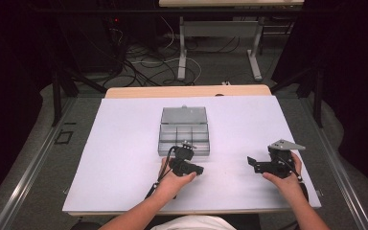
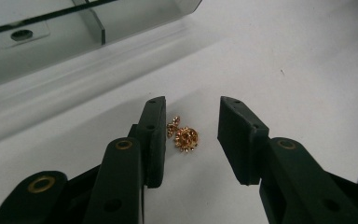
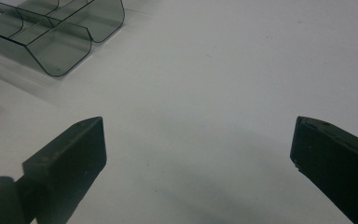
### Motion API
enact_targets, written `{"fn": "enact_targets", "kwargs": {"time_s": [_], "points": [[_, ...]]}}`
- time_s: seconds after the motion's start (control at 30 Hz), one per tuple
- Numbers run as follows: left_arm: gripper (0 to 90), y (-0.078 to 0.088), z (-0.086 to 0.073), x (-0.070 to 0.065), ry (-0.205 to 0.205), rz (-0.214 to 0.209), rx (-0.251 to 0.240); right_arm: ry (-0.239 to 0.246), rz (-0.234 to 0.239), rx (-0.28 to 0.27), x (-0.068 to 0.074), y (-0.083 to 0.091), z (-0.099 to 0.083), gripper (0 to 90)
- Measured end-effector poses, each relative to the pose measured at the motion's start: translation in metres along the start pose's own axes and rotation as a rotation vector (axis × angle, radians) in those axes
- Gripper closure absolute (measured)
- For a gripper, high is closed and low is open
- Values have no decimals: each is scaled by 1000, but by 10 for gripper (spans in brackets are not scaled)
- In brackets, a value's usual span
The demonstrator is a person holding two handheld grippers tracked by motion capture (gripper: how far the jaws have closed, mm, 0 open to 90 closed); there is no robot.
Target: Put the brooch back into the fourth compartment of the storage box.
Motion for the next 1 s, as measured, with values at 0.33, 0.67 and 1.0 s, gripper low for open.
{"fn": "enact_targets", "kwargs": {"time_s": [0.33, 0.67, 1.0], "points": [[665, -3, -2, -2, 10, 4, 12, 0, 3, -3, -1, 0, 0, 32], [689, -5, -3, -1, 16, 5, 21, 1, 1, 3, -1, 0, 0, 33], [729, -7, -4, -4, -15, 54, 20, 2, -1, 1, 0, -1, 0, 35]]}}
Point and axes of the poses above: each handheld gripper's, and its own axes: y roughly backward along the jaws, z roughly out of its top, x roughly to its left, the point moved 2 cm from there along -y, roughly forward along the jaws, and after that the axes turned 4 degrees about -z, right-handed, at the moved point
